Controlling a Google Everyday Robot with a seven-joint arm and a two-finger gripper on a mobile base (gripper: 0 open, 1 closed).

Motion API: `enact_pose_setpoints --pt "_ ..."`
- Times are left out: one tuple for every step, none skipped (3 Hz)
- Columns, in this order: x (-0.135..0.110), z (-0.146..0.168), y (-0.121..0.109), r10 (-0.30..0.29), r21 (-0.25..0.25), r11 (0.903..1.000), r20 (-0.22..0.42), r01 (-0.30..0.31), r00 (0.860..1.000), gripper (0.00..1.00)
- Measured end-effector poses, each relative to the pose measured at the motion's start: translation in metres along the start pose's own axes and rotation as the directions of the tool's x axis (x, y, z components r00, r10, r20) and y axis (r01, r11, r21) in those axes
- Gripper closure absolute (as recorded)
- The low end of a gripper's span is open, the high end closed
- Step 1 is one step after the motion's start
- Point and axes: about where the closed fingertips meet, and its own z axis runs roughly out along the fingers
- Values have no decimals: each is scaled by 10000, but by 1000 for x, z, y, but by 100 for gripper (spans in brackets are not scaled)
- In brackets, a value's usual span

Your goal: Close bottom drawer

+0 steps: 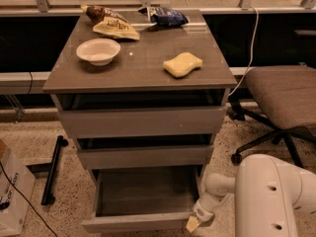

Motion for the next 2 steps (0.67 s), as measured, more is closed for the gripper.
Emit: enact_pose_setpoints --pt "-4 9 -3 -23 -75 10000 235 25 9997 100" --pt "-10 8 -2 -151 -46 9999 415 153 9990 100"
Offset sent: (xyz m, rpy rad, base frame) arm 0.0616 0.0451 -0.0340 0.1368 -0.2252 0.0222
